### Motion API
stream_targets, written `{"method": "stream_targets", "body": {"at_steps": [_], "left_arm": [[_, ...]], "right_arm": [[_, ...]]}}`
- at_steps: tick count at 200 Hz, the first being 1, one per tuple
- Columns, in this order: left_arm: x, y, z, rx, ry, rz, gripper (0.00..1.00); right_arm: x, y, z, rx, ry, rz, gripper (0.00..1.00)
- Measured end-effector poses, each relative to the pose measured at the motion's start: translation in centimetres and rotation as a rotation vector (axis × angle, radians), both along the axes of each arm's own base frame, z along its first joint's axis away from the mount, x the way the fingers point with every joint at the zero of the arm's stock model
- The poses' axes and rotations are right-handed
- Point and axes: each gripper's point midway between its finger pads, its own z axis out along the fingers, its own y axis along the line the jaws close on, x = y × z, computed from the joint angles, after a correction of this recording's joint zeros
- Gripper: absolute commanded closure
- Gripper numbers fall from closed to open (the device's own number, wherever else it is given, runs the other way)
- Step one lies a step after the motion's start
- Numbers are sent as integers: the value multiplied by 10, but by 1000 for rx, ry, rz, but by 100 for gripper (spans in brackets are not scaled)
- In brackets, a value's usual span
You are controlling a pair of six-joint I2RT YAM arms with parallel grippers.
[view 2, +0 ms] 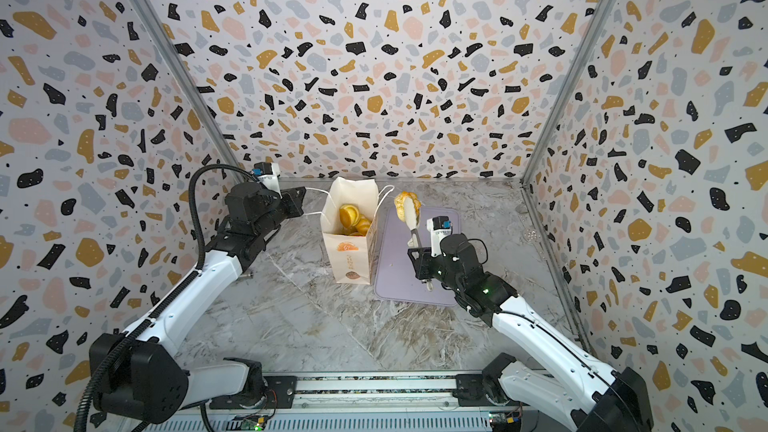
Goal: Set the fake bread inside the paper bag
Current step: 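Carry the pastry in the tongs up and over toward the bag opening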
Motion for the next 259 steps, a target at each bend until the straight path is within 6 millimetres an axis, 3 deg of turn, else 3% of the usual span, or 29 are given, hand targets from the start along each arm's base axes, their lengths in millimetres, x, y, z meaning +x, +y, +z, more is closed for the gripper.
{"method": "stream_targets", "body": {"at_steps": [23,73,136,174,259], "left_arm": [[0,0,0,0,0,0,100],[0,0,0,0,0,0,100],[0,0,0,0,0,0,100],[0,0,0,0,0,0,100],[0,0,0,-1,-1,0,100]], "right_arm": [[-1,5,10,11,-22,10,80],[-6,15,12,0,-21,34,80],[-3,20,71,43,-136,35,80],[-2,23,93,49,-182,40,81],[-21,70,122,34,-244,135,81]]}}
